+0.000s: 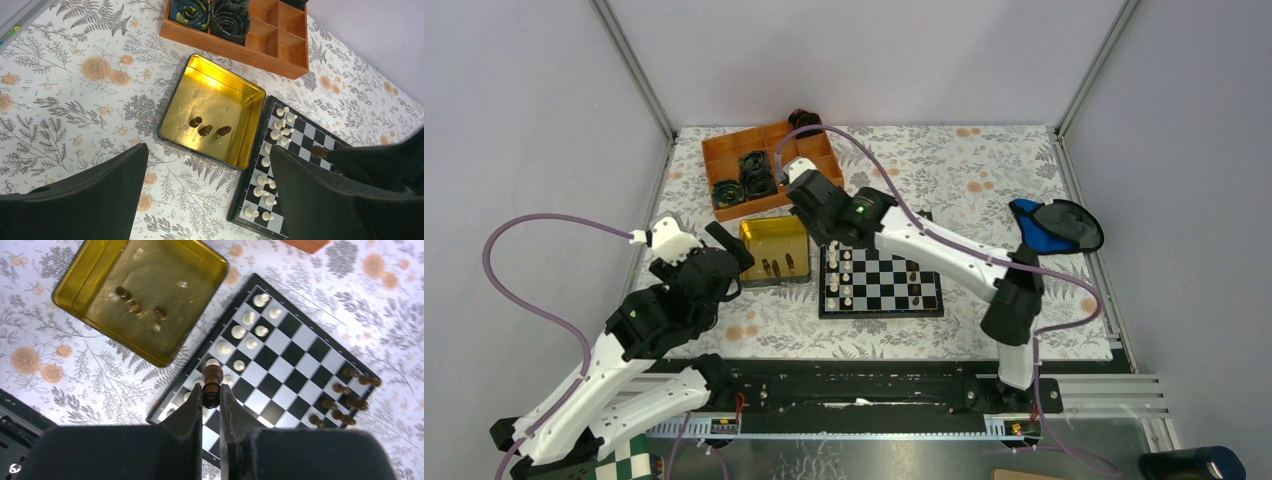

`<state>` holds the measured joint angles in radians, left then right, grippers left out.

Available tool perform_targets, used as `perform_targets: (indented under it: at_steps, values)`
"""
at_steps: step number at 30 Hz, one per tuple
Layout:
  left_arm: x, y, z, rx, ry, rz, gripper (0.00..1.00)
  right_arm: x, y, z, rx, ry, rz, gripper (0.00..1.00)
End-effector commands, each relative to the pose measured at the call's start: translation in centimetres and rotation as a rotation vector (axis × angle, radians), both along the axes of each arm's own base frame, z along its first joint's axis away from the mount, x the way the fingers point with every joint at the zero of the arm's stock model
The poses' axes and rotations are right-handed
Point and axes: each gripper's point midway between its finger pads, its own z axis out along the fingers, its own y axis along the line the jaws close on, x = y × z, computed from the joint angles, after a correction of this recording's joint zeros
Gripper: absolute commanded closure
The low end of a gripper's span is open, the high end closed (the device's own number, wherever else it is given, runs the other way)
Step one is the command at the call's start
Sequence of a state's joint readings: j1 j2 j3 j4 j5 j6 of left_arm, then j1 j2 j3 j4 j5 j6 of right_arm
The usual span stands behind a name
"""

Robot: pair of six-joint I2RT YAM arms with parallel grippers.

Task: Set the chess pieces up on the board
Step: Place the chess piece on the chessboard.

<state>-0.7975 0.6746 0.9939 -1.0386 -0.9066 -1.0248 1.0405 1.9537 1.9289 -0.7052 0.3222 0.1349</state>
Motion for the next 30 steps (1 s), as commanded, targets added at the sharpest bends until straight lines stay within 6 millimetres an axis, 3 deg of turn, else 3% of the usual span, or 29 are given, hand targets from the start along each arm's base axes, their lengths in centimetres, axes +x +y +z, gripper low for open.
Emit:
perform_targets:
  at_steps: [1, 7, 16, 20, 30]
  values:
    - [0.4, -0.2, -0.1, 0.010, -0.005, 0.003, 0.01, 0.3, -4.3, 4.9, 0.048, -0.107, -0.110, 1.00]
    - [0.7, -1.0, -0.8, 0.007, 0.016, -0.023, 0.01, -0.1, -10.5, 5.1, 0.034, -0.115, -0.234, 1.00]
    - [0.8, -2.1, -2.2, 0.026, 0.069, -0.065, 0.01, -0.9, -18.9, 1.7, 0.020, -0.038, -0.417, 1.00]
    - [0.8, -2.2, -2.4, 0.036, 0.081, -0.076, 0.01, -1.4, -20.6, -0.4, 0.005, 0.003, -0.462, 1.00]
    - [0.8, -2.5, -2.8, 0.047, 0.098, -0.092, 0.01, -1.7, -22.1, -3.7, -0.046, 0.095, -0.537, 1.00]
